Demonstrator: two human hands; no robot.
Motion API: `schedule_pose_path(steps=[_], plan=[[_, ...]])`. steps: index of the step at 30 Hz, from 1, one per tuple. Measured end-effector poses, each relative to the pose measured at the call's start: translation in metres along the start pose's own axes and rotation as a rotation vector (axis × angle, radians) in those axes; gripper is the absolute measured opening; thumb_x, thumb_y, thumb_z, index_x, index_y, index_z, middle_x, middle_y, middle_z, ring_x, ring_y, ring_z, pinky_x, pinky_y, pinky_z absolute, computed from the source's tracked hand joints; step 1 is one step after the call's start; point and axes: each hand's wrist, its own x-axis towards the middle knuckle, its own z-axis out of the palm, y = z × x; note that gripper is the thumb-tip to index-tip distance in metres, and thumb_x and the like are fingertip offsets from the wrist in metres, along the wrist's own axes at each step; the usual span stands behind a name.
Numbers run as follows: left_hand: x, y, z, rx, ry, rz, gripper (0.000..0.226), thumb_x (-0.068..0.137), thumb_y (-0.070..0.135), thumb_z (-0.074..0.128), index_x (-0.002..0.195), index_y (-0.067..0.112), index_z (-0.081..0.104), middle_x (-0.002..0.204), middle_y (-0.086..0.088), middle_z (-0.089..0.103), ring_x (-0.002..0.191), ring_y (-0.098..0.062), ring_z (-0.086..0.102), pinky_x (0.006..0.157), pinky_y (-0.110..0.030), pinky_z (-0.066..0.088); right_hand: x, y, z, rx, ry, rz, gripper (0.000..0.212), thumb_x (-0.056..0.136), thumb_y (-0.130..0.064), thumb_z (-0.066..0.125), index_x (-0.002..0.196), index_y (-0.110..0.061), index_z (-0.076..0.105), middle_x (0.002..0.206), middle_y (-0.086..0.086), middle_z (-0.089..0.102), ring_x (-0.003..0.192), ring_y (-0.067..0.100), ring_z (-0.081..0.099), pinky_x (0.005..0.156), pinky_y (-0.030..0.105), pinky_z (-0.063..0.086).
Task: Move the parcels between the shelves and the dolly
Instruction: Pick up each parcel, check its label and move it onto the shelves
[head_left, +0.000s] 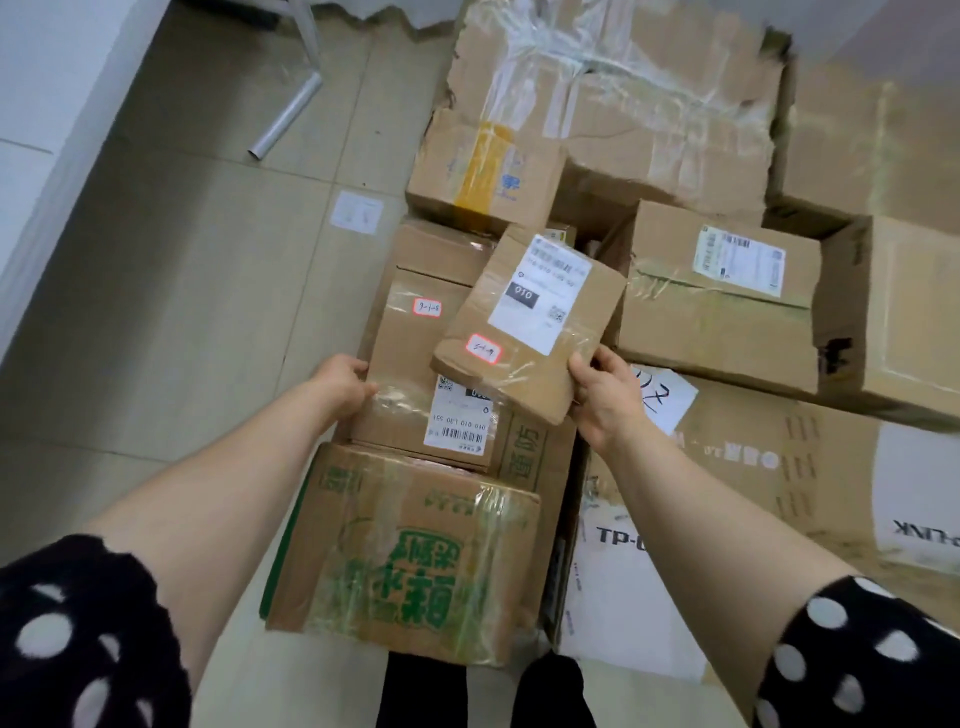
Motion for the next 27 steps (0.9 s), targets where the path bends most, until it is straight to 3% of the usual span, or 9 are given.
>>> schedule_pose_path(steps=[2, 6, 10, 13, 16, 18, 22, 25, 27], plan=[[0.003, -0.002, -0.003, -0.107, 0.022, -0.056, 0.033, 0.099, 0.024, 0.049, 0.116, -0.003, 0.06, 0.121, -0.018, 0.059, 0.11, -0.03, 0.057, 0.097, -0.037, 0.047, -0.006, 0.013, 0.013, -0.013, -0.032, 0.051, 0.046, 0.095, -0.003, 0.054, 0.138, -0.011, 0.043, 0.111, 0.009, 0.064, 0.079, 0.014, 0.065, 0.058, 0.026, 0.056], [-0.003, 0.007, -0.007, -0.372, -0.022, -0.138, 0.05, 0.096, 0.057, 0.036, 0.109, 0.012, 0.054, 0.1, -0.008, 0.06, 0.087, -0.022, 0.057, 0.064, -0.025, 0.039, -0.011, 0.034, 0.037, -0.12, -0.102, 0.098, 0.049, 0.095, 0.0, 0.052, 0.139, -0.012, 0.037, 0.114, 0.01, 0.062, 0.083, 0.016, 0.064, 0.066, 0.031, 0.055], [-0.008, 0.009, -0.01, -0.395, -0.159, -0.087, 0.059, 0.083, 0.068, 0.049, 0.106, 0.016, 0.061, 0.092, 0.0, 0.067, 0.079, -0.013, 0.062, 0.062, -0.025, 0.044, -0.008, 0.054, 0.053, -0.402, -0.149, 0.066, 0.051, 0.094, -0.004, 0.053, 0.141, -0.014, 0.035, 0.128, 0.011, 0.057, 0.106, 0.024, 0.061, 0.088, 0.041, 0.054], [-0.006, 0.004, -0.012, -0.315, -0.177, -0.074, 0.061, 0.074, 0.063, 0.066, 0.113, 0.016, 0.064, 0.1, -0.004, 0.072, 0.086, -0.018, 0.068, 0.068, -0.028, 0.05, -0.007, 0.057, 0.058, -0.586, -0.087, 0.036, 0.056, 0.093, -0.009, 0.057, 0.143, -0.015, 0.034, 0.136, 0.011, 0.049, 0.114, 0.023, 0.056, 0.099, 0.037, 0.047], [-0.004, 0.001, -0.012, -0.311, -0.191, -0.084, 0.052, 0.08, 0.047, 0.07, 0.116, 0.011, 0.062, 0.099, -0.005, 0.072, 0.085, -0.017, 0.068, 0.065, -0.029, 0.049, -0.002, 0.056, 0.058, -0.527, -0.028, 0.144, 0.064, 0.09, -0.022, 0.063, 0.144, -0.011, 0.03, 0.143, 0.006, 0.043, 0.125, 0.025, 0.048, 0.108, 0.04, 0.038], [-0.003, 0.003, -0.009, -0.281, -0.208, -0.081, 0.041, 0.085, 0.035, 0.069, 0.116, 0.009, 0.062, 0.1, -0.005, 0.071, 0.083, -0.016, 0.066, 0.065, -0.028, 0.049, -0.003, 0.058, 0.057, -0.466, -0.031, 0.249, 0.061, 0.087, -0.029, 0.067, 0.136, -0.008, 0.037, 0.136, 0.005, 0.05, 0.121, 0.026, 0.052, 0.106, 0.043, 0.04], [0.004, 0.015, -0.007, -0.193, -0.19, -0.054, 0.028, 0.087, 0.021, 0.067, 0.111, 0.007, 0.062, 0.102, -0.007, 0.069, 0.084, -0.019, 0.065, 0.077, -0.031, 0.052, -0.004, 0.057, 0.061, -0.462, -0.02, 0.276, 0.048, 0.086, -0.021, 0.069, 0.123, -0.011, 0.042, 0.122, 0.008, 0.058, 0.108, 0.026, 0.059, 0.098, 0.045, 0.047], [0.014, 0.033, -0.013, -0.096, -0.128, 0.0, 0.019, 0.089, 0.021, 0.065, 0.104, 0.01, 0.061, 0.098, -0.007, 0.065, 0.073, -0.015, 0.061, 0.063, -0.025, 0.046, -0.004, 0.049, 0.066, -0.435, -0.038, 0.297, 0.046, 0.087, -0.015, 0.067, 0.125, -0.007, 0.043, 0.123, 0.009, 0.058, 0.108, 0.027, 0.06, 0.093, 0.041, 0.05], [0.021, 0.044, -0.016, -0.035, -0.098, 0.022, 0.023, 0.089, 0.023, 0.064, 0.107, 0.008, 0.062, 0.098, -0.007, 0.065, 0.075, -0.016, 0.061, 0.062, -0.027, 0.046, -0.001, 0.046, 0.071, -0.382, -0.05, 0.314, 0.045, 0.087, -0.012, 0.067, 0.126, -0.006, 0.045, 0.122, 0.01, 0.06, 0.108, 0.028, 0.06, 0.089, 0.041, 0.051]])
